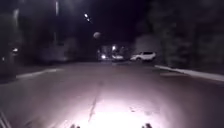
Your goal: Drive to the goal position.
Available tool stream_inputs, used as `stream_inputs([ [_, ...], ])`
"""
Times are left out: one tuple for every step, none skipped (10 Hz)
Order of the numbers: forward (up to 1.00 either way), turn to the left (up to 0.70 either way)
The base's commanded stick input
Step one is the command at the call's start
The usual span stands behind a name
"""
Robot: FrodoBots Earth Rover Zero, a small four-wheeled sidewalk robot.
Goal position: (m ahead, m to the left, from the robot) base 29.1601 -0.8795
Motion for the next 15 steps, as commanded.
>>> stream_inputs([
  [0.70, -0.09],
  [0.70, -0.03],
  [0.70, 0.00],
  [0.70, 0.00],
  [0.70, 0.00],
  [0.70, 0.00],
  [0.70, 0.00],
  [0.70, 0.00],
  [0.70, 0.00],
  [0.70, 0.00],
  [0.70, 0.00],
  [0.70, 0.00],
  [0.70, 0.00],
  [0.70, 0.00],
  [0.70, 0.00],
])
